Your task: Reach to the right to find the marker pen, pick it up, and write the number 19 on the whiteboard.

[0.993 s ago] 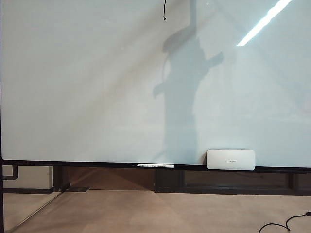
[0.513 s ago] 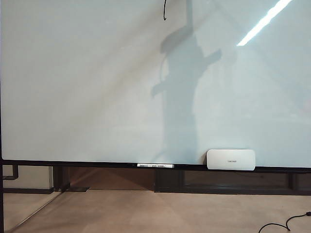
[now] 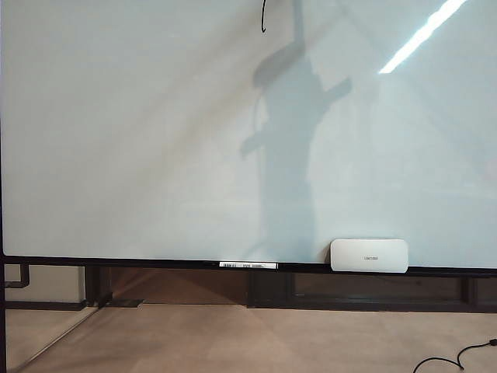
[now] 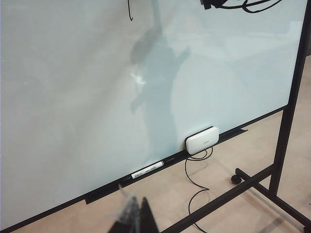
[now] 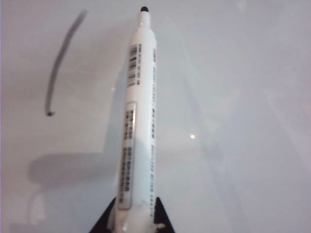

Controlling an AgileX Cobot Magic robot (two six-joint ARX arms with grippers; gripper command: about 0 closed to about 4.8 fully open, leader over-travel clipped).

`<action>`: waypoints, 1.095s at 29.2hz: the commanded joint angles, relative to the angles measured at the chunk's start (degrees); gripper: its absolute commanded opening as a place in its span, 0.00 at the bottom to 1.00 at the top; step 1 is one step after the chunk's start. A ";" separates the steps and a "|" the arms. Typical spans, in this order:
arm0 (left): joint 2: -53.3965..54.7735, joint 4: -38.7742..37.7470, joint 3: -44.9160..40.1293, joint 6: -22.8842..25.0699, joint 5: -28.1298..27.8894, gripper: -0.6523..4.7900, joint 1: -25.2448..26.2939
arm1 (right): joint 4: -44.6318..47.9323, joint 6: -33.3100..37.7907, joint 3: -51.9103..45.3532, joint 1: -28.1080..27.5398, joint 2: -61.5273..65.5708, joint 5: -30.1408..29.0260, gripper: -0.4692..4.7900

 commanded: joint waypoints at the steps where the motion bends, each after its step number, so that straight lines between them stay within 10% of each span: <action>1: 0.07 0.70 0.17 0.22 0.24 0.11 -0.04 | 1.38 -0.17 0.35 -0.15 -0.42 1.81 0.08; 32: 0.07 0.70 0.17 0.20 0.24 0.11 -0.04 | 1.20 -0.39 0.35 -0.15 -0.39 2.64 0.08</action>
